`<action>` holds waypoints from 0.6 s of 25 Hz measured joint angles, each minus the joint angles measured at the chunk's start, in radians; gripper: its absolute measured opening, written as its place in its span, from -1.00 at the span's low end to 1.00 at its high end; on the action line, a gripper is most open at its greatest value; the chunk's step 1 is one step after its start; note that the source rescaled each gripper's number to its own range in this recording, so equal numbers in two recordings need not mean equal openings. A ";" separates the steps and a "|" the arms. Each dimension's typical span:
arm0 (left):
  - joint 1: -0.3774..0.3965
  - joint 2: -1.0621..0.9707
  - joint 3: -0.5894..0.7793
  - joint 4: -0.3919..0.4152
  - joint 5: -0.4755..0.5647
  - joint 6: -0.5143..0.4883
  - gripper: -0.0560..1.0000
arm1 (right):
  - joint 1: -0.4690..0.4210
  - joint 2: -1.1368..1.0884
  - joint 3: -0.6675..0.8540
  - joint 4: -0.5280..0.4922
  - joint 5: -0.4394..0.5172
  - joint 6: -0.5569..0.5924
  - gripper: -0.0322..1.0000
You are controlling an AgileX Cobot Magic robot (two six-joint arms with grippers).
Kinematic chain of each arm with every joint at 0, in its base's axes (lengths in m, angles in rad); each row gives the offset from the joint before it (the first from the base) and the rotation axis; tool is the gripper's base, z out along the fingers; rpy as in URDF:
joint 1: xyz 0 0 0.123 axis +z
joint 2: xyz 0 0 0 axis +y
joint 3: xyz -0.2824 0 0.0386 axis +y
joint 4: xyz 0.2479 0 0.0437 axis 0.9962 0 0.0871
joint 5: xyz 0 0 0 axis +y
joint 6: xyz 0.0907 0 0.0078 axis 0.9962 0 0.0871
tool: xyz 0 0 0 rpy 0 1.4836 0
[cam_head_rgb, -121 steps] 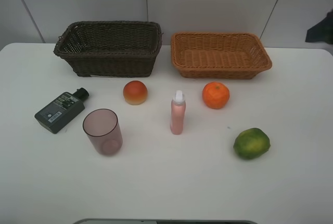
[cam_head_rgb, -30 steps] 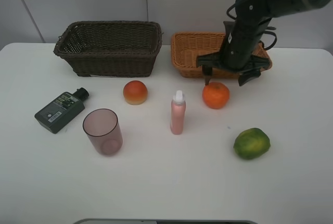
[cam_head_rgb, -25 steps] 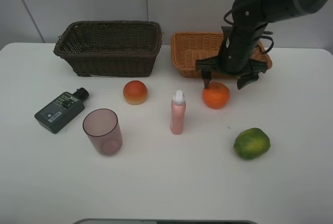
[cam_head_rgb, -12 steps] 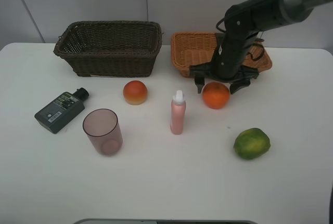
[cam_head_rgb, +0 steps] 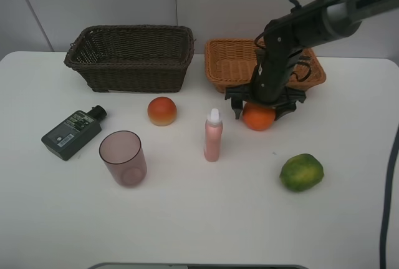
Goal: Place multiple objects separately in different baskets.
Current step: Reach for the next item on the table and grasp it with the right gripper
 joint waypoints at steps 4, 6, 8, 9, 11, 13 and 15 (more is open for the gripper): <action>0.000 0.000 0.000 0.000 0.000 0.000 0.97 | 0.000 0.008 0.000 -0.001 -0.014 0.000 0.77; 0.000 0.000 0.000 0.000 0.000 0.000 0.97 | 0.000 0.010 0.000 -0.001 -0.022 0.000 0.76; 0.000 0.000 0.000 0.000 0.000 0.000 0.97 | 0.000 0.010 0.000 -0.001 -0.023 0.000 0.69; 0.000 0.000 0.000 0.000 0.000 0.000 0.97 | 0.000 0.010 0.000 -0.001 -0.023 0.000 0.64; 0.000 0.000 0.000 0.000 0.000 0.000 0.97 | 0.000 0.010 0.000 -0.001 -0.022 0.000 0.51; 0.000 0.000 0.000 0.000 0.000 0.000 0.97 | 0.000 0.010 0.000 -0.001 -0.020 0.000 0.38; 0.000 0.000 0.000 0.000 0.000 0.000 0.97 | 0.000 0.010 0.000 -0.001 -0.019 0.001 0.38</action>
